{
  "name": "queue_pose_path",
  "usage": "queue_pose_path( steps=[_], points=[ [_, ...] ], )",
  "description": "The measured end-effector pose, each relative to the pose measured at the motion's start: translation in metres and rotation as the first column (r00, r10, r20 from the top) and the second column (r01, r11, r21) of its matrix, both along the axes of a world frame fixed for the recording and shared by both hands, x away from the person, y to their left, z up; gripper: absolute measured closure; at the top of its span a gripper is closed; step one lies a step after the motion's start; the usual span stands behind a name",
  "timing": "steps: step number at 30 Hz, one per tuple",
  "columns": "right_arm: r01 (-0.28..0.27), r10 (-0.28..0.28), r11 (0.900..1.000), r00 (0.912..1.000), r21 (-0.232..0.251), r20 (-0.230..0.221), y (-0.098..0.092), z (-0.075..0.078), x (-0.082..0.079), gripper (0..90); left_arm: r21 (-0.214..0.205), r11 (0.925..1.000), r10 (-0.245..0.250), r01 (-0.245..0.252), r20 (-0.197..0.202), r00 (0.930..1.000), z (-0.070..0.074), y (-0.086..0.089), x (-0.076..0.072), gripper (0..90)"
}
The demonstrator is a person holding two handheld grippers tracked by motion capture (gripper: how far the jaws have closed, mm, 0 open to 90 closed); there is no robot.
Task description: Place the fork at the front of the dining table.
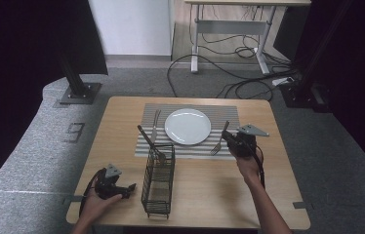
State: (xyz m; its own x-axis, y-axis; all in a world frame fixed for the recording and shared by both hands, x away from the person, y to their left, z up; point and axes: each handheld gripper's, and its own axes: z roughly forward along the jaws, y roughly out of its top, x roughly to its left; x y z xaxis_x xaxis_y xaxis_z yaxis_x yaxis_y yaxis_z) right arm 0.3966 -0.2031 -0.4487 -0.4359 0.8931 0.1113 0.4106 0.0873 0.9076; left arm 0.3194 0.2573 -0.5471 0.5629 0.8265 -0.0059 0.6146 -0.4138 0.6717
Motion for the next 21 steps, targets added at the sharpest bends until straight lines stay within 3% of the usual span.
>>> queue_pose_path(
  steps=[8,21],
  points=[
    [0.031,-0.032,0.9985,0.9993,-0.045,-0.021,-0.004,-0.015,0.008,86.5,0.0,1.0,0.001,-0.001,0.001,1.0,0.0,0.0,0.0,5.6],
    [0.04,-0.041,0.9984,0.9989,-0.041,-0.023,-0.005,-0.017,0.013,86.0,0.0,1.0,0.001,-0.001,0.001,1.0,0.0,0.0,0.0,5.5]
  ],
)
